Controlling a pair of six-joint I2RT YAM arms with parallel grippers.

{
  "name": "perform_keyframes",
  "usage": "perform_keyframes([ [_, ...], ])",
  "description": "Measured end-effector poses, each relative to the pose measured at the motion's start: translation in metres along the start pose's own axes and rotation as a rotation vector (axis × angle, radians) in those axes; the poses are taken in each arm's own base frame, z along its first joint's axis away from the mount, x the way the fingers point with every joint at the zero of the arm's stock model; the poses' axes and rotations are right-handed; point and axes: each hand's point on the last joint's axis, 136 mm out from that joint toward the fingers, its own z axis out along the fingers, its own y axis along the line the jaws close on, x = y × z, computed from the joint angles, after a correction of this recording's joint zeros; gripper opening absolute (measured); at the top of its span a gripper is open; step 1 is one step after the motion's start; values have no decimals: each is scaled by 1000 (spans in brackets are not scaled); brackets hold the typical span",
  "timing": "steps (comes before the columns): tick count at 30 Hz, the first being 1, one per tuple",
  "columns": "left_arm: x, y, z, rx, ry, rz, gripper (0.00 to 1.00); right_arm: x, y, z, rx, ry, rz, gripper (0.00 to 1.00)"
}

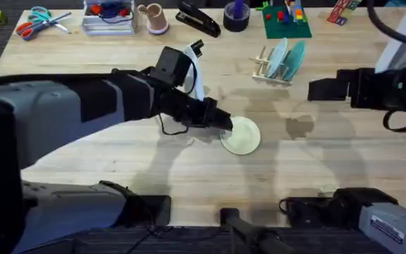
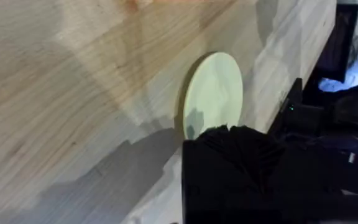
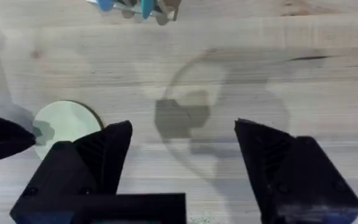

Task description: Pick up the plates from the table one by one and place each into a slot on the dish rack.

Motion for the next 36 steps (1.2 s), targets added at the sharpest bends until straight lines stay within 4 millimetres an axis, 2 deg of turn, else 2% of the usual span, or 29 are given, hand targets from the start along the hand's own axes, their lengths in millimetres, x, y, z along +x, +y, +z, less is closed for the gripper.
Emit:
perform_keyframes([
  [6, -3, 3, 3, -4, -6, -11, 43, 0, 0, 0, 0, 0, 0, 993],
  [12, 6, 14, 17, -9, 43, -57, 42, 0, 0, 0, 0, 0, 0, 994],
  [20, 5, 16, 23, 17, 50, -75, 42, 0, 0, 0, 0, 0, 0, 995],
  [36, 7, 17, 24, 15, 60, -120, 40, 0, 0, 0, 0, 0, 0, 995],
])
